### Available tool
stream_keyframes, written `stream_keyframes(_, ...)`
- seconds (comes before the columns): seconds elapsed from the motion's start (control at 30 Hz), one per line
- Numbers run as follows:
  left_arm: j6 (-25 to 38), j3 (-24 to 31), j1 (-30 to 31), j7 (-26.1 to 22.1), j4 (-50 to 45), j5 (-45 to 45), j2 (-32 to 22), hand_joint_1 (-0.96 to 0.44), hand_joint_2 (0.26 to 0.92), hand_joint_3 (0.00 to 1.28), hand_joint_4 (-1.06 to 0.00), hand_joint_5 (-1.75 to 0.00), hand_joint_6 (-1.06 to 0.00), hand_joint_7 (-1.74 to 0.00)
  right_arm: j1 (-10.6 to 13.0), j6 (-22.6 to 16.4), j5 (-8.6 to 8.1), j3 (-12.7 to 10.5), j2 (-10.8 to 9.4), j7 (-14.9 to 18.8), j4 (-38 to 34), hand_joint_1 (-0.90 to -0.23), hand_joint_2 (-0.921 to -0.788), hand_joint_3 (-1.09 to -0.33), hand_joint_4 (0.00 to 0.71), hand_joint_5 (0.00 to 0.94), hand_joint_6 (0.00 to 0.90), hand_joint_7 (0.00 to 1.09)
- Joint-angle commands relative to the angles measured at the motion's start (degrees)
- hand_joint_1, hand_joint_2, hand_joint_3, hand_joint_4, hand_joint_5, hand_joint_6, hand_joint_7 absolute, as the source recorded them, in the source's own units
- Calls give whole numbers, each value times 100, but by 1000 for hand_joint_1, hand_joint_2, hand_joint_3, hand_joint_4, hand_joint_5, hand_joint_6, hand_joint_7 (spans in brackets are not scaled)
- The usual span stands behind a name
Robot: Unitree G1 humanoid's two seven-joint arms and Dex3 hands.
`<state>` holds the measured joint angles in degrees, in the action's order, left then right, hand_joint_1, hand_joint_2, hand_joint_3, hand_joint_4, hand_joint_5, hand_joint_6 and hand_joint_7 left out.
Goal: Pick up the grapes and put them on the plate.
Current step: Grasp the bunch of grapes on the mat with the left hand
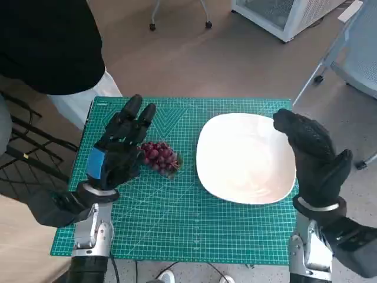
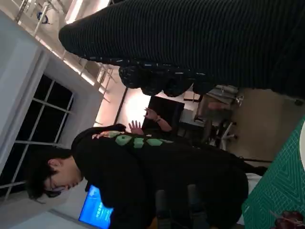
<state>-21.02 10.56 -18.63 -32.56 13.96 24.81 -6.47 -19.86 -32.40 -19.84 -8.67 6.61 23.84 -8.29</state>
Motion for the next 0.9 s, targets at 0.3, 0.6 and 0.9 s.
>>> stream_keyframes(0.3,8,-4,106,4,-75,0,-11,-561,921,462,-215,0,-356,-12,59,20,64,-13,29,-28,-89,-673,-921,-703,326,1,30,383)
stream_keyframes(0.6,17,-13,126,12,-92,-12,-18,-561,921,463,-214,0,-355,-10,61,14,45,-14,36,-3,-87,-687,-921,-702,327,1,30,382)
stream_keyframes(0.9,16,-10,128,22,-87,-31,-35,-562,921,465,-213,0,-352,-8,55,7,31,-15,43,15,-112,-692,-921,-703,326,0,29,382)
